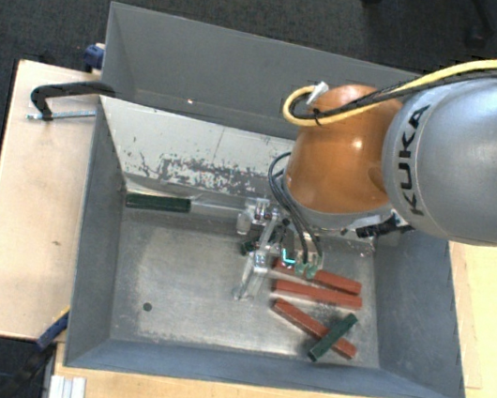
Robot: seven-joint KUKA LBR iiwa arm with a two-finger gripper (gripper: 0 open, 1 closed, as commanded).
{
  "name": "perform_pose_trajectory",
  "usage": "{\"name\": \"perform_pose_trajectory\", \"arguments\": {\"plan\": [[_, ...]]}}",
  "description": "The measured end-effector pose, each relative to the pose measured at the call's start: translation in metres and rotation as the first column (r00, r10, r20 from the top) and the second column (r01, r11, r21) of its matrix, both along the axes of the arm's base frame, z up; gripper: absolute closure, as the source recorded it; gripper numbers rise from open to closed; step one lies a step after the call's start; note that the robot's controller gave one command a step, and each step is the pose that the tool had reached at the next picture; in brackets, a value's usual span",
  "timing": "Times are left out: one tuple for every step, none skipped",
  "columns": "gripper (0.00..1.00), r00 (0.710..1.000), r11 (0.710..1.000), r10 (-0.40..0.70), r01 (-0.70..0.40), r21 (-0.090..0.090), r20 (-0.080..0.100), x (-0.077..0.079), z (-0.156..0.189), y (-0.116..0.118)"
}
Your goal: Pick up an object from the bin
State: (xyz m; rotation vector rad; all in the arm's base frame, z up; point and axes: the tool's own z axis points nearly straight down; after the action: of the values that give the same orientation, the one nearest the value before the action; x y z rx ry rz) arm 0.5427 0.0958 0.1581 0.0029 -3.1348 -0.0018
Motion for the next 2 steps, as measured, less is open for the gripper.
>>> {"name": "perform_pose_trajectory", "arguments": {"plan": [[0.00,0.999,0.999,-0.037,0.037,-0.004,0.003,0.042,-0.092,-0.083],[0.00,0.969,0.969,-0.246,0.246,0.000,0.014,0.037,-0.056,-0.120]]}}
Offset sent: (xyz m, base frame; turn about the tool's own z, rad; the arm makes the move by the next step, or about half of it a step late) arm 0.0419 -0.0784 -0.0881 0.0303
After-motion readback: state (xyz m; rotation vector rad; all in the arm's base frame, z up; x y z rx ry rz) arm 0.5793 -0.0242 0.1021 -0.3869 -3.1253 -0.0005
